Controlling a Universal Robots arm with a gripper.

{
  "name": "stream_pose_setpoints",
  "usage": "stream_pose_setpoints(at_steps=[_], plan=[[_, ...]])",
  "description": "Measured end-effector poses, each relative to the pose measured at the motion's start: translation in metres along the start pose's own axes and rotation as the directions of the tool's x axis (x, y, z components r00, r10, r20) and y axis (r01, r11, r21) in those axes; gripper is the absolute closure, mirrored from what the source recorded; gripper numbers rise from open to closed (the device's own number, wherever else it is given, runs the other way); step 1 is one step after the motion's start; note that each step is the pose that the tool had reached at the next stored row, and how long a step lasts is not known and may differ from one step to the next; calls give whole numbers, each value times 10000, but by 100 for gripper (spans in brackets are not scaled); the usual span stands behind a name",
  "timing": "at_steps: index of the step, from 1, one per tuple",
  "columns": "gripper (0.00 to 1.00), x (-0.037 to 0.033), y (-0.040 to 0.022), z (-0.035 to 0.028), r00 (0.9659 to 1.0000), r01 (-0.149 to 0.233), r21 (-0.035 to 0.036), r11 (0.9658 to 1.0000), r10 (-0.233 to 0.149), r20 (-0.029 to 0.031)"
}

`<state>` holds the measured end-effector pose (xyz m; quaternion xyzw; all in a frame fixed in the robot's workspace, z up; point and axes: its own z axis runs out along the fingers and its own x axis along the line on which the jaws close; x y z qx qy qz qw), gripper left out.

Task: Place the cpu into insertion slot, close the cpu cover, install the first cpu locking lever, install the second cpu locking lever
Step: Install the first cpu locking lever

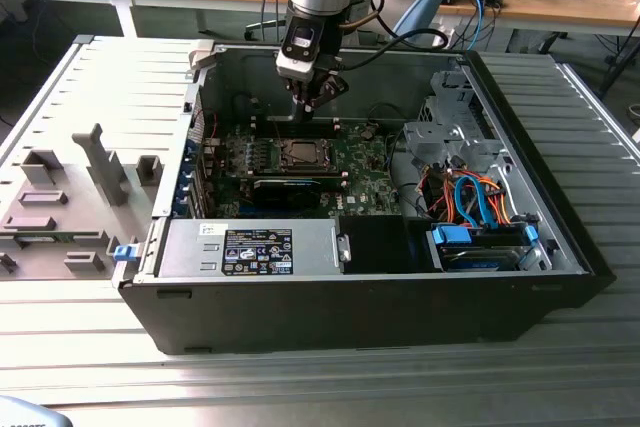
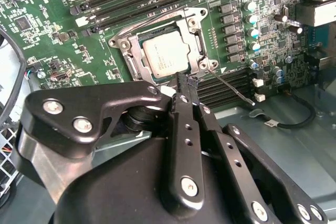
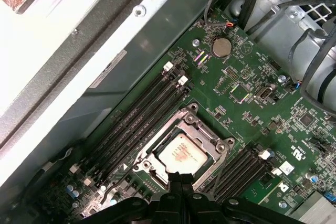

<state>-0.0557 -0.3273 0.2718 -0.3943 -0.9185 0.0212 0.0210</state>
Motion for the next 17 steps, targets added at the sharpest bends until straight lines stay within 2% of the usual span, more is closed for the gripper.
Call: stream_pose_setpoints(at_steps=[17], plan=[[89,0,0,0,9995,306,7,9995,-306,17]])
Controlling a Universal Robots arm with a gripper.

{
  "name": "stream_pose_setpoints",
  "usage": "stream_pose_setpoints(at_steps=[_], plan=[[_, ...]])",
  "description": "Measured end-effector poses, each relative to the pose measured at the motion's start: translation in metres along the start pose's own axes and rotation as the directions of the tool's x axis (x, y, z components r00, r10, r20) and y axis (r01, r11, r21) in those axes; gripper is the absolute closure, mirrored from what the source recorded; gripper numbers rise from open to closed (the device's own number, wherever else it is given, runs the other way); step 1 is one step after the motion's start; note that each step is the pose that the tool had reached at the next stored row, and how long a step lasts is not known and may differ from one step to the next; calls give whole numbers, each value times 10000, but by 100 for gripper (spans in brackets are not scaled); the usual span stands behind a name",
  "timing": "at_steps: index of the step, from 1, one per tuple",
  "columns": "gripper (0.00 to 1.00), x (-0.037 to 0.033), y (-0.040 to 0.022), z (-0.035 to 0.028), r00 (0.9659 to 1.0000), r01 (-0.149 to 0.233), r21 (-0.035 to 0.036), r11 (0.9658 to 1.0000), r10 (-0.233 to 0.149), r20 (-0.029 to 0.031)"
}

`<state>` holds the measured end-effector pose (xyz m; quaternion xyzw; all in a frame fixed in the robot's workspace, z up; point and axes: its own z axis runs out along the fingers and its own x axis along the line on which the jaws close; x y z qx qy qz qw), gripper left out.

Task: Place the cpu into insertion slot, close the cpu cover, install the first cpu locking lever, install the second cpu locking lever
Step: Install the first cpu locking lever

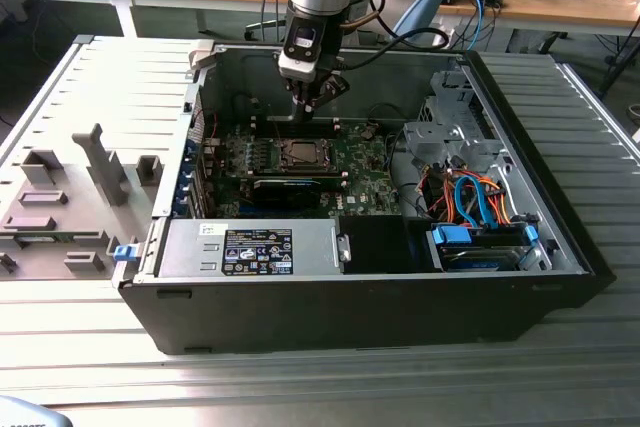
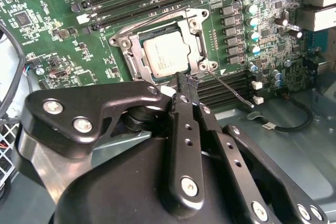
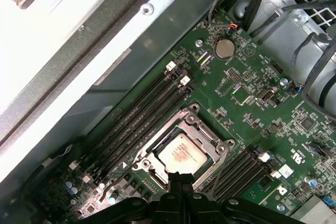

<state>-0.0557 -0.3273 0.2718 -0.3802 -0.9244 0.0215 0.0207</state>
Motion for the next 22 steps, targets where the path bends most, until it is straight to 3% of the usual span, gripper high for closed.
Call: stream_pose_setpoints(at_steps=[22], plan=[[89,0,0,0,9989,470,11,9989,-470,26]])
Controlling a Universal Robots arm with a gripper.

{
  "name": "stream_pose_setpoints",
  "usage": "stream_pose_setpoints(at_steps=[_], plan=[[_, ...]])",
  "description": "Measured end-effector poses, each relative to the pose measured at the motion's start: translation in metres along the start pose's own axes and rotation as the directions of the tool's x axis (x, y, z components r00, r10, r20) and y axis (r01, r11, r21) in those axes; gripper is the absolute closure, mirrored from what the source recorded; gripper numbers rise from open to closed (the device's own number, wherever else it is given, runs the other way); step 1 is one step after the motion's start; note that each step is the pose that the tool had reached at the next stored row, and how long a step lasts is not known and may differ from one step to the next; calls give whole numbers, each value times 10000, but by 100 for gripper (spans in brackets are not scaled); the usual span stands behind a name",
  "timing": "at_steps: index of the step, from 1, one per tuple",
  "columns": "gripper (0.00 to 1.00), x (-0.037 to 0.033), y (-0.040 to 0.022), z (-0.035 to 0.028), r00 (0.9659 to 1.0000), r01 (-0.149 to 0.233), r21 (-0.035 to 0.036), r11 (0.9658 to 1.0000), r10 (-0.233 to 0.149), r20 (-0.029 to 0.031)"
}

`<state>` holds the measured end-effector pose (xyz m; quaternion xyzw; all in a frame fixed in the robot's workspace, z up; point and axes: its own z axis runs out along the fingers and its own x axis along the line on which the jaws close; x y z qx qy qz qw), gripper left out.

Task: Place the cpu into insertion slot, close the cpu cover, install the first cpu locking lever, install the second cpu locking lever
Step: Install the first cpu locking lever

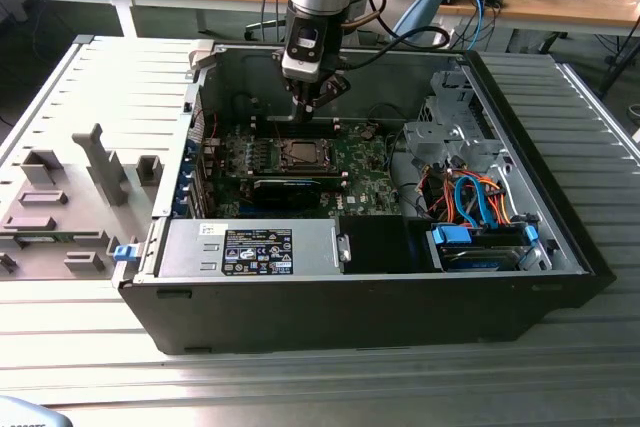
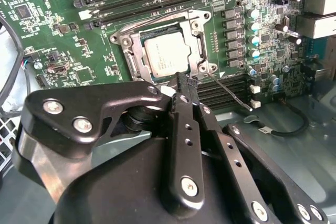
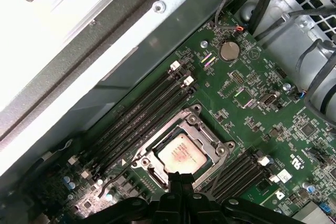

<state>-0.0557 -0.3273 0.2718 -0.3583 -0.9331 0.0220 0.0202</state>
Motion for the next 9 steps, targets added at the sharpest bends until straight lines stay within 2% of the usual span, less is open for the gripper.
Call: stream_pose_setpoints(at_steps=[9], plan=[[89,0,0,0,9998,176,4,9998,-176,10]])
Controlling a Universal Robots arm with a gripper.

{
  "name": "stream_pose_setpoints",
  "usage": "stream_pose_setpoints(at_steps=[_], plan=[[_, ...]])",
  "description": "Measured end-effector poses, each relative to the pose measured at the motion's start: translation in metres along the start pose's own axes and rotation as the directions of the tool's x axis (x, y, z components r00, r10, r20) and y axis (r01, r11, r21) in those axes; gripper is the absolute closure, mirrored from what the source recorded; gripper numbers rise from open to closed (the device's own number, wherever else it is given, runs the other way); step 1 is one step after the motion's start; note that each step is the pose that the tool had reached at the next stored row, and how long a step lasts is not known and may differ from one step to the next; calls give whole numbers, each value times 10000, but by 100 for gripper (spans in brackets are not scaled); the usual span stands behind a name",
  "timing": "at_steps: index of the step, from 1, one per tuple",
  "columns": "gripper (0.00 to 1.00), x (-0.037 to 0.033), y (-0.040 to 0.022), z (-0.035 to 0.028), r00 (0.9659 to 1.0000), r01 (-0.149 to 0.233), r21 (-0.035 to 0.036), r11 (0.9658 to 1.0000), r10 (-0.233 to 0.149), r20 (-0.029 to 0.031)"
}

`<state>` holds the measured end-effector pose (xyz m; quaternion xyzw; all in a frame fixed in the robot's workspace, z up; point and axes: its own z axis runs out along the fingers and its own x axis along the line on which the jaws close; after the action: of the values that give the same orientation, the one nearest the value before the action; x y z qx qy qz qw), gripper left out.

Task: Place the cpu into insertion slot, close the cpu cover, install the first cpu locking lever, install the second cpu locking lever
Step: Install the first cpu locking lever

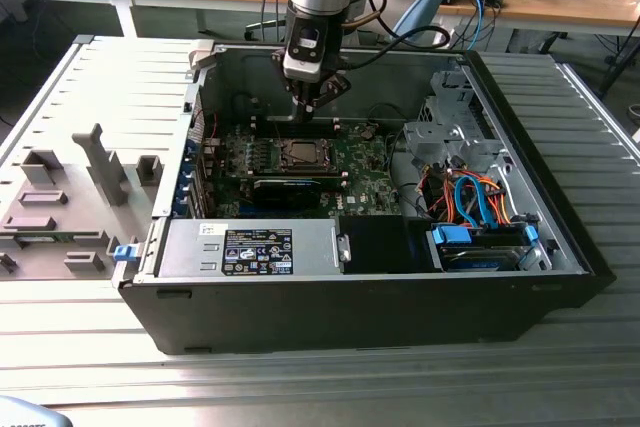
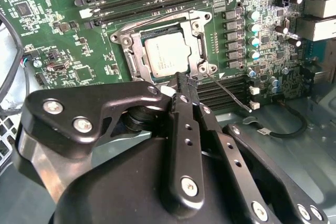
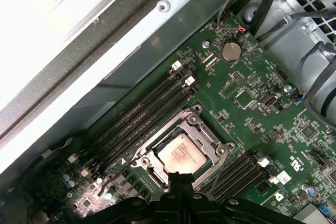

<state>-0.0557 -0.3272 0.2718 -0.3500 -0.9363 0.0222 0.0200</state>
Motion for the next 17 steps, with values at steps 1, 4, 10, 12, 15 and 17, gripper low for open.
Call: stream_pose_setpoints(at_steps=[1,4,10,12,15,17], plan=[[89,0,0,0,10000,15,0,10000,-15,1],[89,0,0,0,10000,99,3,10000,-99,6],[89,0,0,0,9998,207,5,9998,-207,12],[89,0,0,0,9997,251,6,9997,-251,14],[89,0,0,0,9994,335,8,9994,-335,19],[89,0,0,0,9992,387,9,9993,-387,22]])
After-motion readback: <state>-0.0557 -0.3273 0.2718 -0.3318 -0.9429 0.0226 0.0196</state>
